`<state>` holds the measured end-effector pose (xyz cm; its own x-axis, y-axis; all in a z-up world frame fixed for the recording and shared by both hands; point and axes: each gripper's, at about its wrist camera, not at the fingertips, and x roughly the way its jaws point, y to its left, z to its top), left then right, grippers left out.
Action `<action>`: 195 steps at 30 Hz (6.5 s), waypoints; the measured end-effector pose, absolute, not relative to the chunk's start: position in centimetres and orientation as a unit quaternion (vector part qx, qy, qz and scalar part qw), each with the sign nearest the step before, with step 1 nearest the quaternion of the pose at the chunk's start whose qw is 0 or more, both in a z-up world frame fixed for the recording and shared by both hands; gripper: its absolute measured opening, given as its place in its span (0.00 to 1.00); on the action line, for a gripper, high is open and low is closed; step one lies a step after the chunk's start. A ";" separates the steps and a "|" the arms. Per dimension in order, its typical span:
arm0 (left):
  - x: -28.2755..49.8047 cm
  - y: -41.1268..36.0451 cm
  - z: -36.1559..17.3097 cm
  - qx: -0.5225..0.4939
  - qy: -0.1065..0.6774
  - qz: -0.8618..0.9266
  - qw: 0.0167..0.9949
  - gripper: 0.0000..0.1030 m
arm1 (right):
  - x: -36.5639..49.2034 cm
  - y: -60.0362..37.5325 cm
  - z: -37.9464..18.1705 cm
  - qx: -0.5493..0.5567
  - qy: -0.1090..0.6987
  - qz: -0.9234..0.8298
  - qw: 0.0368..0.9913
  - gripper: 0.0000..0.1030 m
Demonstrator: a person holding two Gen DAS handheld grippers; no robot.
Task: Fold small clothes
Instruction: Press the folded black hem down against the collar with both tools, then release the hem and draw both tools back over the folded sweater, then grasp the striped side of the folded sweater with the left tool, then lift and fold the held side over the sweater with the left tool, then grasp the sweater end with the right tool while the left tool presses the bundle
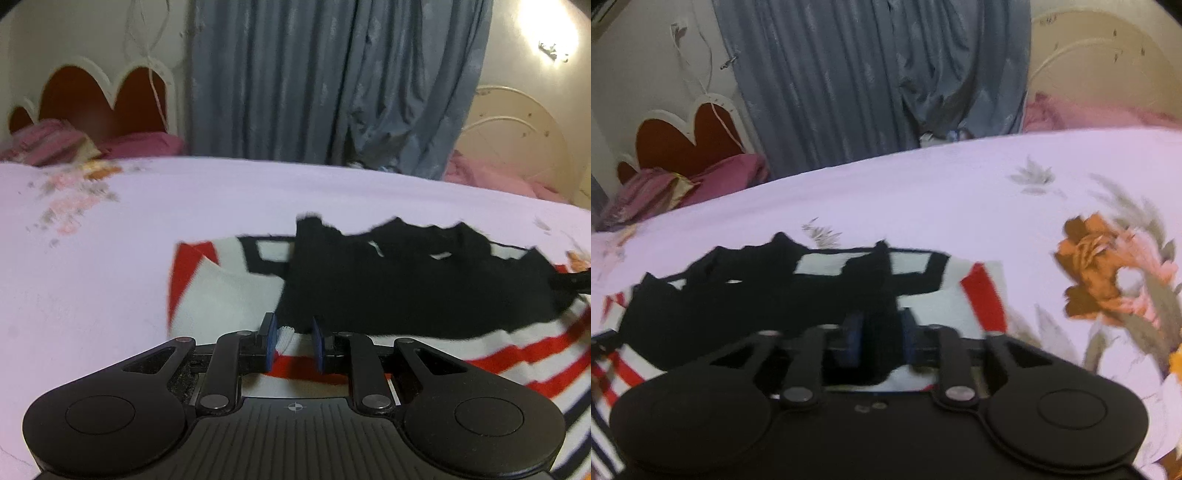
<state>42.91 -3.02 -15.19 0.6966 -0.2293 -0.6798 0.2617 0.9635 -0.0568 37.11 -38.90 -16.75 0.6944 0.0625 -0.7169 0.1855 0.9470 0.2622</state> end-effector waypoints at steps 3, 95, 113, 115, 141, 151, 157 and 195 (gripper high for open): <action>42.9 -3.3 -15.3 0.021 0.371 -0.140 0.918 0.18 | 37.3 -38.7 -17.1 0.136 0.394 -0.047 0.908 0.25; 34.3 -3.0 -14.8 0.020 0.396 -0.153 0.905 0.09 | 25.5 -29.2 -16.0 0.026 0.410 -0.034 0.911 0.30; 31.4 0.1 -13.3 -0.028 0.416 -0.132 0.899 0.92 | 24.1 -28.1 -14.0 0.074 0.399 -0.027 0.913 0.38; 31.1 1.1 -13.2 -0.047 0.421 -0.130 0.897 0.92 | 24.4 -27.7 -13.5 0.081 0.393 -0.020 0.916 0.39; 34.7 6.6 -20.7 -0.400 0.370 -0.058 0.837 0.34 | 31.6 -21.9 -17.1 0.014 0.374 -0.013 0.927 0.44; 35.1 3.5 -15.2 -0.318 0.330 -0.111 0.882 0.15 | 32.2 -21.6 -16.6 0.017 0.386 -0.029 0.922 0.45; 35.9 -3.8 -10.1 -0.201 0.298 -0.199 0.911 0.15 | 30.8 -24.9 -15.0 0.077 0.365 -0.035 0.927 0.47; 28.8 -8.4 -7.4 -0.036 0.328 -0.199 0.923 0.73 | 30.8 -38.6 -16.6 0.332 0.404 0.066 0.849 0.21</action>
<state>28.84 -8.38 -7.45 0.7052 -0.3918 -0.5909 0.3441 0.9178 -0.1979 30.80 -38.64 -16.61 0.6640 0.3814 -0.6432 0.1560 0.7705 0.6180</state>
